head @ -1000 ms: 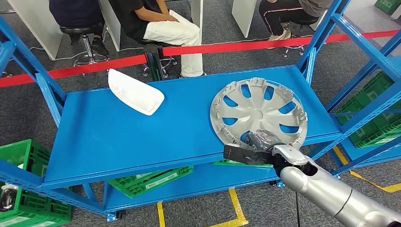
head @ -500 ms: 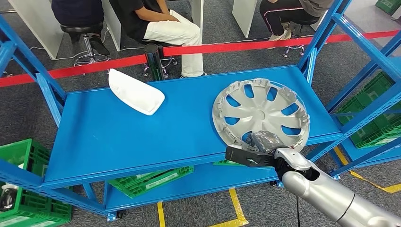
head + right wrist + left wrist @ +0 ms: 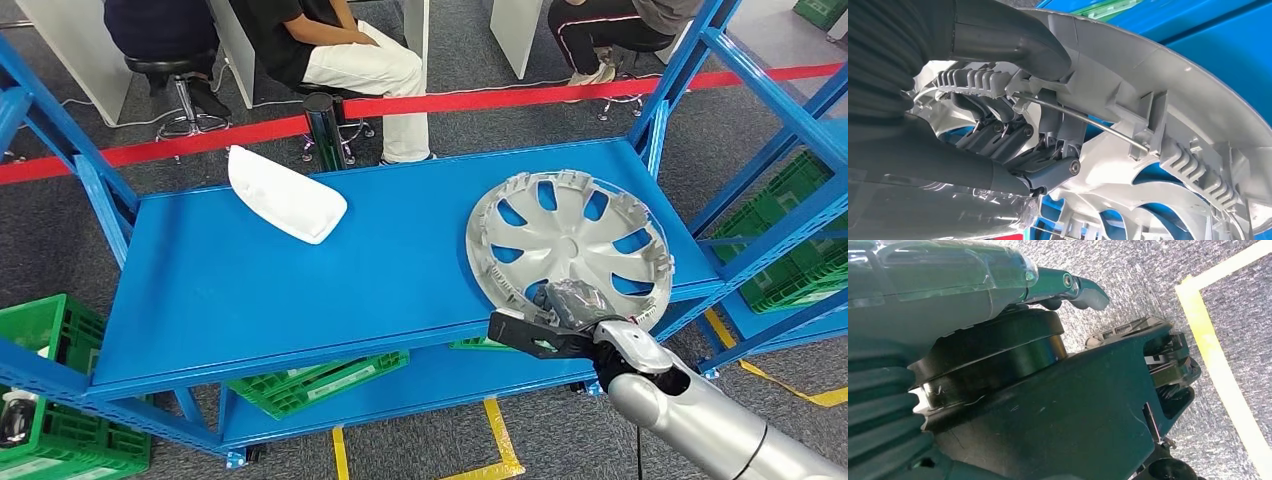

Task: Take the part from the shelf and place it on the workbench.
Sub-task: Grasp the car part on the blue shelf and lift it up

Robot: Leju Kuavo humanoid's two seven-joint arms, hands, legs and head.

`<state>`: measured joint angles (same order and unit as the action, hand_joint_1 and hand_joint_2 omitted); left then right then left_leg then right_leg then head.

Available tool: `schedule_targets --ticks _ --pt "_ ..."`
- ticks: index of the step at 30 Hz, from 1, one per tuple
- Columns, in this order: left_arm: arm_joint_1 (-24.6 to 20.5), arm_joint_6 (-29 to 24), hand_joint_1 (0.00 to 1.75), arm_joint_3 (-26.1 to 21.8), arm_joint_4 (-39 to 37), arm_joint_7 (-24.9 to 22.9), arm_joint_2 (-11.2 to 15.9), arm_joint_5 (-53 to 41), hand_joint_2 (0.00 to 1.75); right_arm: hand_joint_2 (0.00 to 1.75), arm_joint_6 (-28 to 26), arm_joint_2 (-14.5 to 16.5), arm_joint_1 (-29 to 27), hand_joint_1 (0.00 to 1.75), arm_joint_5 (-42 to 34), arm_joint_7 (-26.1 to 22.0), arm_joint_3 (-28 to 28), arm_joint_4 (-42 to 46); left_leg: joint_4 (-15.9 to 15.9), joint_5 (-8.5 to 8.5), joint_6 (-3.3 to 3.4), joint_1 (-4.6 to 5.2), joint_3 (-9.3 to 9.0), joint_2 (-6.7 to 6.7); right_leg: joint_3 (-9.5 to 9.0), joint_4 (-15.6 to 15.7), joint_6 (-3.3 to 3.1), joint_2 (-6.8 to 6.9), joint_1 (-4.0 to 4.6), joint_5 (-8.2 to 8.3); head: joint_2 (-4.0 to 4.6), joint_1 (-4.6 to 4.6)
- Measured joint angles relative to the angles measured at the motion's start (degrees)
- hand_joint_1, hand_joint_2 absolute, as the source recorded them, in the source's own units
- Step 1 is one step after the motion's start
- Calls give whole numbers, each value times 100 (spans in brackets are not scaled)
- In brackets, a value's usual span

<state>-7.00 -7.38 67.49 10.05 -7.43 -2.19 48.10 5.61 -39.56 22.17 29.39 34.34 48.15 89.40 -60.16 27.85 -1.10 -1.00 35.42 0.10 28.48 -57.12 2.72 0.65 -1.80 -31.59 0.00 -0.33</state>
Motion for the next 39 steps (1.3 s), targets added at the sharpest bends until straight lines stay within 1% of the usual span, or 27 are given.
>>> schedule_targets --ticks 2,3,8,11,20,25,27,30,32,37,39 --pt "0 -13 0 0 0 2 -4 15 175 175 -180 0 -44 175 119 -72 -33 35 0 0 0 0 1 4 0 0 0 0 0 0 0 0" --pt "0 -24 0 0 0 4 -7 24 175 175 -366 4 -74 175 220 -144 -65 65 0 0 0 0 2 7 0 0 0 -1 0 0 0 0" --pt "1 -10 0 0 -2 110 -12 75 175 175 -1633 92 -337 175 817 -638 -465 448 1 1 0 1 4 18 3 -1 0 0 0 0 0 -2" --pt "1 -4 0 0 -2 174 -9 86 175 175 -2186 209 -556 175 1064 -906 -805 804 3 1 -1 0 3 19 4 -1 -1 0 0 -1 0 -1" --pt "-9 -40 0 1 0 210 29 -48 175 175 -3253 632 -1284 175 1370 -1518 -1569 1729 6 2 -1 0 2 34 8 -1 -3 -2 1 -3 0 0" --pt "-15 -53 0 2 2 183 58 -91 175 175 -3770 870 -1592 175 1304 -1825 -1943 2305 5 2 -1 -1 2 34 8 -1 -3 -5 1 -3 0 -3" --pt "-17 -54 0 2 2 181 69 -92 175 175 -3869 931 -1667 175 1237 -1905 -2052 2513 5 2 -1 -1 1 34 9 -1 -3 -7 1 -3 0 -3" --pt "-20 -56 0 2 2 181 74 -89 175 175 -3886 1020 -1719 175 904 -2123 -2148 2761 6 2 -1 -1 0 36 9 -1 -3 -9 1 -3 0 -4" --pt "-22 -69 0 2 2 181 74 -82 175 175 -3846 1098 -1722 175 491 -2386 -2151 2911 7 2 -1 -1 0 39 9 -1 -3 -11 1 -3 0 -4" --pt "-25 -127 0 2 2 187 93 -48 175 175 -3528 1373 -1683 175 -1284 -3284 -2063 3222 11 2 -2 -1 -2 51 9 -1 -3 -14 3 -3 0 -3" --pt "-25 -135 0 2 2 190 106 -40 175 175 -3459 1468 -1675 175 -1587 -3438 -2003 3319 11 2 -2 -2 -2 52 9 -1 -3 -13 3 -3 0 -2"
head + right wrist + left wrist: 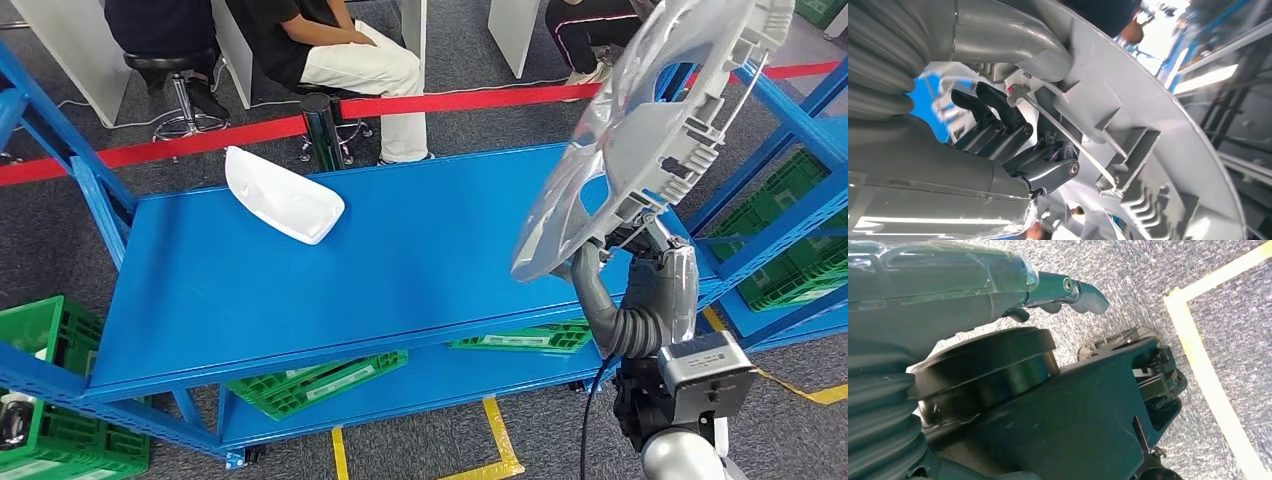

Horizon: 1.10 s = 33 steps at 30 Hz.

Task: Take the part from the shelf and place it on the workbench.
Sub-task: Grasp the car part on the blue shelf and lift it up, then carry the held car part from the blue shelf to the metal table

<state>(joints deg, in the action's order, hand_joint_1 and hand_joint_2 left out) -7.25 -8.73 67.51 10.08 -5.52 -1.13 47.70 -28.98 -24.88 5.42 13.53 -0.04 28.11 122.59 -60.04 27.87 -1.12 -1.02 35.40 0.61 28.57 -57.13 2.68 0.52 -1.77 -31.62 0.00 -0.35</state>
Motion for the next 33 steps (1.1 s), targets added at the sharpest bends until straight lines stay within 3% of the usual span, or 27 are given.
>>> schedule_targets --ticks 6,9,14,23,27,33 --pt "-1 -8 0 -2 0 3 33 8 175 175 77 154 63 175 -281 -131 117 188 0 2 -2 0 0 10 2 0 0 -12 -1 0 0 -4" --pt "-2 -38 0 -2 0 2 43 8 175 175 396 221 90 175 -1259 -522 155 262 1 3 -3 0 0 12 3 0 0 -14 -1 0 0 -6" --pt "-3 -66 0 0 0 12 77 -3 175 175 1555 375 204 175 -3473 -1245 274 407 1 2 -3 0 -3 15 4 0 0 -18 6 0 0 -4" --pt "-3 -113 0 0 0 21 135 -42 175 175 2765 593 326 175 -5138 -1870 513 626 2 5 -7 -2 -2 9 3 0 -3 -18 8 -2 0 -9" --pt "-4 -97 0 1 0 4 168 -70 175 175 3225 699 332 175 -5537 -1983 593 606 2 5 -7 -2 -2 6 3 0 -3 -18 9 -2 0 -11" --pt "-5 -182 0 -3 0 27 290 -39 175 175 3457 814 304 175 -5586 -2131 690 499 2 5 -7 -4 -2 -4 3 0 -3 -17 10 -2 0 -9"
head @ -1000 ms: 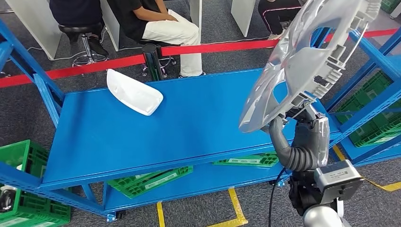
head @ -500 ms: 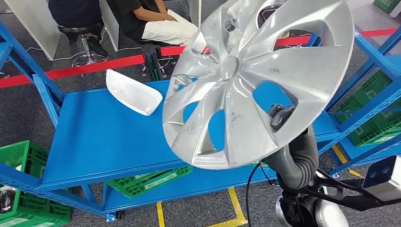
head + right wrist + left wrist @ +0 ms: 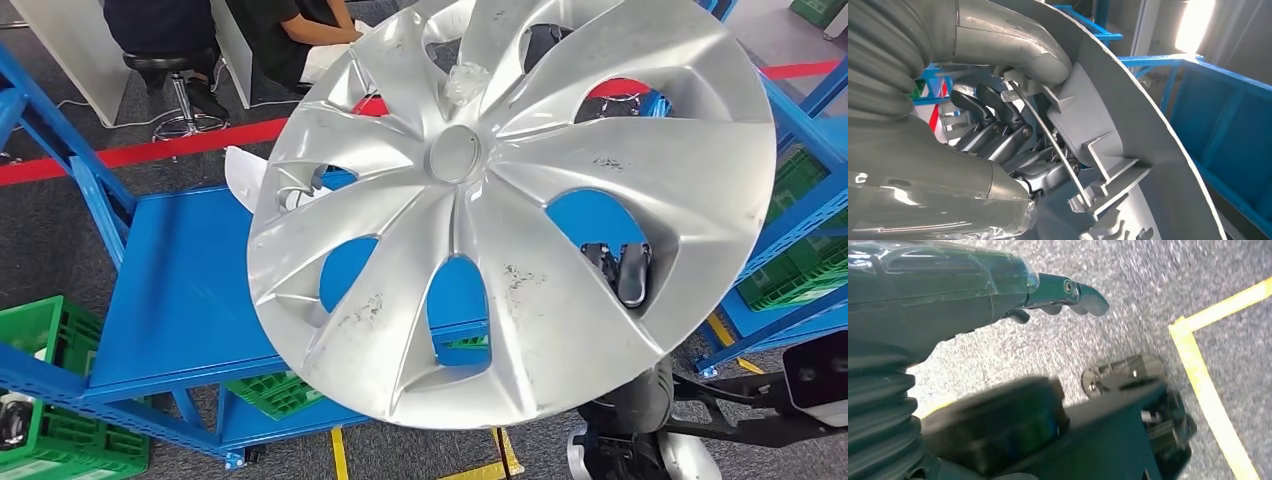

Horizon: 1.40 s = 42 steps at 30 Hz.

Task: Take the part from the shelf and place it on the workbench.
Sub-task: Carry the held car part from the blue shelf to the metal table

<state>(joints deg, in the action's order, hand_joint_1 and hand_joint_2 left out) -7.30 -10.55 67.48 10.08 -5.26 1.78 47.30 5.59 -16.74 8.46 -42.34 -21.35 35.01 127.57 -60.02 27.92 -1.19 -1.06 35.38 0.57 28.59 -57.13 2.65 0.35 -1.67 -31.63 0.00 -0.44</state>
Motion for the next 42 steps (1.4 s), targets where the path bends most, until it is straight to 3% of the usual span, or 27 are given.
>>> schedule_targets --ticks 16,23,25,28,33,42 --pt "-1 -99 0 -1 0 164 228 104 175 175 143 120 -7 175 16 -68 126 -219 0 0 0 0 2 -14 -1 0 -1 2 -1 -1 0 -5" --pt "-1 -217 0 -14 0 329 345 331 175 175 -420 111 -121 175 792 -25 173 -327 0 0 0 -2 1 -38 3 0 -4 9 0 -3 0 -4" --pt "0 -239 0 -31 0 292 388 431 175 175 -680 71 -166 175 1181 147 168 -344 0 0 -1 -1 1 -42 3 0 -7 11 0 -5 0 -4" --pt "2 -260 0 -68 0 208 432 532 175 175 -935 -128 -86 175 1645 842 160 -330 0 0 -1 -1 1 -42 3 0 -7 10 -1 -5 0 -2" --pt "5 -275 0 -161 0 197 445 637 175 175 -1065 -626 202 175 1693 1953 143 -172 -1 0 0 1 2 -48 1 1 -6 17 -3 -4 0 -7" --pt "8 -264 0 -203 49 358 397 648 175 175 -1278 -1049 377 175 1768 2163 93 132 -2 1 -2 1 3 -51 -3 1 -8 21 -2 -6 0 -5"
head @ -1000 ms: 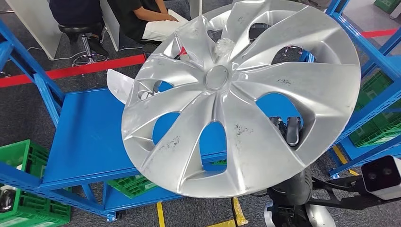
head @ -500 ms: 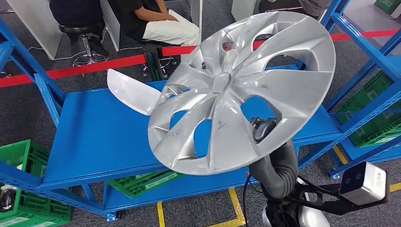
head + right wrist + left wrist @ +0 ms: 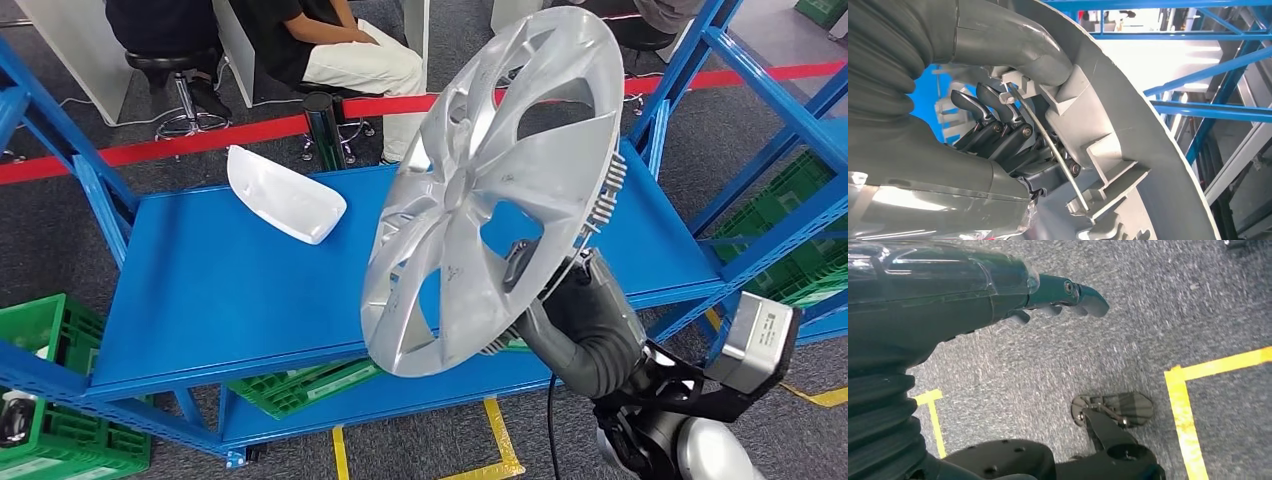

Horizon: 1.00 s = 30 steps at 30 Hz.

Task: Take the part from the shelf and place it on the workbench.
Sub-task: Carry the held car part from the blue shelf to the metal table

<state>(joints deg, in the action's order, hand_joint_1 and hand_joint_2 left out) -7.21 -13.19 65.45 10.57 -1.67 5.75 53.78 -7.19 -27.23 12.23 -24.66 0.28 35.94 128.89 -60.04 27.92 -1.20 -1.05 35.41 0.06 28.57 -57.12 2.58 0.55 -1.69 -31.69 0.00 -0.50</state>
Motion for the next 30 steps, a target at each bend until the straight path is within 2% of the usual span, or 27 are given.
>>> schedule_targets --ticks 10,13,15,16,17,19,20,21,22,24,25,26,27,29,30 --pt "0 40 0 -3 3 50 -54 -34 175 175 -43 -165 -25 175 32 0 -29 178 -12 7 7 7 2 1 3 13 8 0 -4 5 0 -1" --pt "0 55 0 -3 2 37 -59 -52 175 175 -65 -174 -56 175 54 -3 -37 218 -11 10 77 32 -4 0 -23 75 67 -1 -27 44 0 27" --pt "-2 61 0 -3 3 29 -67 -61 175 175 -73 -179 -85 175 60 -10 -54 249 127 -66 134 6 -70 6 -40 59 96 -5 -34 -8 0 44" --pt "-4 63 0 -3 6 29 -76 -63 175 175 -77 -187 -97 175 62 -20 -63 262 201 -106 159 -7 -107 10 -1 -58 101 -10 -29 -115 0 33" --pt "-6 65 0 -3 9 30 -86 -65 175 175 -79 -195 -109 175 64 -34 -72 270 255 -133 172 -18 -134 14 92 -301 99 -17 -24 -285 0 3" --pt "-6 66 0 -3 12 32 -103 -69 175 175 -86 -204 -129 175 63 -96 -82 274 271 -146 182 -3 -141 13 396 -998 111 -27 -10 -632 0 -57" --pt "-4 66 0 -3 12 35 -112 -71 175 175 -89 -203 -144 175 58 -145 -88 273 268 -146 180 2 -138 8 516 -1267 120 -30 -11 -707 0 -78" --pt "-3 66 0 -3 12 40 -126 -74 175 175 -90 -202 -162 175 47 -206 -99 272 263 -147 177 3 -137 2 563 -1367 128 -30 -14 -671 0 -87" --pt "-3 66 0 -3 13 44 -141 -77 175 175 -90 -202 -178 175 34 -268 -114 271 255 -147 169 -3 -136 -7 514 -1255 136 -29 -22 -521 0 -96" --pt "-3 66 0 -2 16 48 -173 -86 175 175 -90 -201 -198 175 15 -348 -153 271 227 -146 121 -16 -130 -23 217 -589 153 -29 -46 -117 0 -121" --pt "-4 66 0 -1 20 48 -183 -91 175 175 -90 -200 -202 175 12 -366 -169 272 211 -151 81 -15 -115 -28 79 -274 135 -44 -48 26 0 -137" --pt "-5 66 0 -1 23 48 -190 -97 175 175 -90 -198 -209 175 11 -381 -183 275 198 -165 35 -10 -98 -31 1 -70 108 -59 -44 95 0 -144" --pt "-4 66 0 -1 25 48 -192 -102 175 175 -89 -196 -217 175 12 -402 -193 279 193 -186 -11 -3 -79 -32 -15 3 65 -75 -31 99 0 -142" --pt "1 66 0 -1 27 46 -196 -109 175 175 -88 -193 -240 175 21 -463 -209 288 195 -228 -96 -10 -50 -24 50 -6 -48 -84 -15 144 0 -114" --pt "3 66 0 -1 27 45 -197 -113 175 175 -87 -190 -250 175 36 -498 -214 292 164 -180 -127 -20 -19 -13 87 -7 -110 -77 -11 174 0 -90"
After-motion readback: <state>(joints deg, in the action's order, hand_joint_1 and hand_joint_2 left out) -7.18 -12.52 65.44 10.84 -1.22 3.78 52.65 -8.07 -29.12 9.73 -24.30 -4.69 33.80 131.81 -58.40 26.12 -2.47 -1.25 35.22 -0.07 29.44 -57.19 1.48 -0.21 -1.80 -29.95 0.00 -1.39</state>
